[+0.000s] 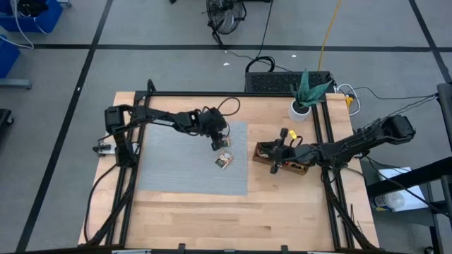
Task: Pick & Place Tea
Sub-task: Put the brown tea bag into the left section of the wooden organizer
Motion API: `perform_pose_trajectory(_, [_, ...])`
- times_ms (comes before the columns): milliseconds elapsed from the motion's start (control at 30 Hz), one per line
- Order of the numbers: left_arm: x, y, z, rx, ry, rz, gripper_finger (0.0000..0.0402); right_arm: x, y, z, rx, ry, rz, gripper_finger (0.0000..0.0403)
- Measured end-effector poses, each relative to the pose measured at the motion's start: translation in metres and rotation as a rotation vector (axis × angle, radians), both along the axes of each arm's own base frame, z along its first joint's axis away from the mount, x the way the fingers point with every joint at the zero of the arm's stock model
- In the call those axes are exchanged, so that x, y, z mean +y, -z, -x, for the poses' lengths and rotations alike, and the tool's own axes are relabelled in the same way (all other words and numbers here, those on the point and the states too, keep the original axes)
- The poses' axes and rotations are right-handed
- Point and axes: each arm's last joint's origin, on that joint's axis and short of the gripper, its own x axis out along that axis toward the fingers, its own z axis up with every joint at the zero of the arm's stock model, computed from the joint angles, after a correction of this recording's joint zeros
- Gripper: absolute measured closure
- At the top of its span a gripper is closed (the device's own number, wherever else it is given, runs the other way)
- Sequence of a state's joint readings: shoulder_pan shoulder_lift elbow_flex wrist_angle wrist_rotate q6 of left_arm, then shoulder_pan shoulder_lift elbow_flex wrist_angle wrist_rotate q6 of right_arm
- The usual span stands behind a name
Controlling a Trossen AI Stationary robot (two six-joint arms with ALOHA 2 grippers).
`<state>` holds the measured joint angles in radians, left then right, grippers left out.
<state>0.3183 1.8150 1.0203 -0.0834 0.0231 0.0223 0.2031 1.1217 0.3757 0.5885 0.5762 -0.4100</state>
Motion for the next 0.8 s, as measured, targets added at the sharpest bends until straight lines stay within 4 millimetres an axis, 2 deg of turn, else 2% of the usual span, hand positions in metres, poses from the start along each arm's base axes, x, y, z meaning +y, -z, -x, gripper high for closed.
perform_pose_trajectory(100, [0.003, 0.009, -0.002, 0.025, -0.043, -0.042, 0.0296, 0.0, 0.0, 0.001, -0.023, -0.001, 0.001, 0.0339])
perform_pose_trajectory(267, [0.017, 0.013, 0.002, 0.079, -0.196, -0.181, 0.0357, 0.0, -0.001, 0.001, -0.036, -0.001, -0.002, 0.0339])
perform_pose_trajectory(400, [0.022, 0.016, 0.007, 0.078, -0.149, -0.046, 0.0394, 0.0, -0.001, 0.001, -0.037, -0.002, -0.003, 0.0339])
perform_pose_trajectory(500, [0.02, 0.018, 0.01, 0.087, -0.106, 0.06, 0.0393, 0.0, -0.001, 0.001, -0.038, -0.002, -0.005, 0.034])
perform_pose_trajectory(633, [0.015, 0.022, 0.013, 0.141, -0.112, 0.089, 0.0382, 0.0, -0.001, 0.001, -0.038, -0.002, -0.005, 0.0339])
perform_pose_trajectory(800, [0.006, 0.025, 0.02, 0.236, -0.114, 0.14, 0.0397, 0.0, -0.001, 0.001, -0.038, -0.003, -0.005, 0.0339])
